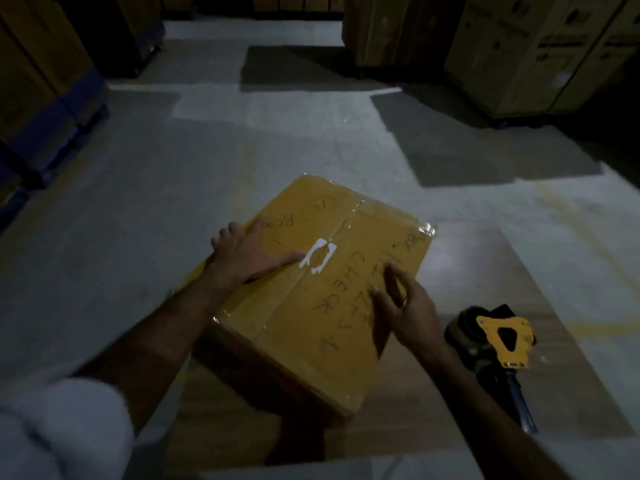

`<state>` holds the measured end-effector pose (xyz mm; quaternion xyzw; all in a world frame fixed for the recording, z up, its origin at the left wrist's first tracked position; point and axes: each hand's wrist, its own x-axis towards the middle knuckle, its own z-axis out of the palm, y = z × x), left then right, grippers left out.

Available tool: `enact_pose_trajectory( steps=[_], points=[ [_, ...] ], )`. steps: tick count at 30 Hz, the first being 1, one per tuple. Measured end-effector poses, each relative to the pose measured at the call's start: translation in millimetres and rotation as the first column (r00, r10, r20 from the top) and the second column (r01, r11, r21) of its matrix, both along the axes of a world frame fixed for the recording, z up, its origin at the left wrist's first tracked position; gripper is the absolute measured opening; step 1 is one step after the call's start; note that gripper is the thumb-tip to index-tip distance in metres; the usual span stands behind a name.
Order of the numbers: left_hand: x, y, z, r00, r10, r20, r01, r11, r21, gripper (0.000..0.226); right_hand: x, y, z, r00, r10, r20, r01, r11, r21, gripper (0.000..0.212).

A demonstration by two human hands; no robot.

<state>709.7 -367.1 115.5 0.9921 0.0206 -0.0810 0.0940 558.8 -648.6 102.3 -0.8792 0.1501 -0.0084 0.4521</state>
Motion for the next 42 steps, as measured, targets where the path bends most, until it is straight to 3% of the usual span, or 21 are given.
enact_pose_trajectory(
  steps=[3, 5, 11, 16, 21, 27, 34, 42],
  points=[
    [-21, -3, -4, 0.997, -0.051, -0.061, 0.047, 0.997, -0.063, 0.149, 0, 3, -1, 0.977, -0.137, -0.164, 0.092, 0.963, -0.254, 0.078],
    [-34, -1, -3, 0.994, -0.079, -0.081, 0.068, 0.989, -0.130, 0.150, -6, 8, 1, 0.969, -0.172, -0.178, 0.110, 0.944, -0.312, 0.095],
    [-78, -5, 7, 1.000, -0.004, -0.031, -0.004, 0.973, -0.229, 0.148, -23, 7, 11, 0.979, -0.185, -0.082, 0.150, 0.935, -0.321, 0.107],
    [-98, -13, 58, 0.985, -0.050, 0.168, 0.072, 0.989, -0.128, 0.141, -48, 0, 43, 0.981, -0.191, 0.023, 0.188, 0.928, -0.321, 0.106],
    [-110, -61, 125, 0.925, -0.080, 0.371, 0.144, 0.978, -0.151, 0.140, -73, -42, 105, 0.919, -0.284, 0.273, 0.365, 0.875, -0.318, 0.100],
    [-144, -185, 153, 0.873, -0.195, 0.448, 0.327, 0.914, -0.240, 0.126, -140, -143, 152, 0.825, -0.445, 0.348, 0.563, 0.704, -0.434, 0.111],
    [-234, -380, 150, 0.801, -0.381, 0.462, 0.519, 0.827, -0.215, 0.141, -280, -294, 150, 0.696, -0.640, 0.325, 0.714, 0.570, -0.406, 0.108],
    [-365, -609, 113, 0.674, -0.641, 0.367, 0.735, 0.630, -0.250, 0.144, -453, -470, 122, 0.499, -0.814, 0.298, 0.829, 0.348, -0.437, 0.107]
  ],
)
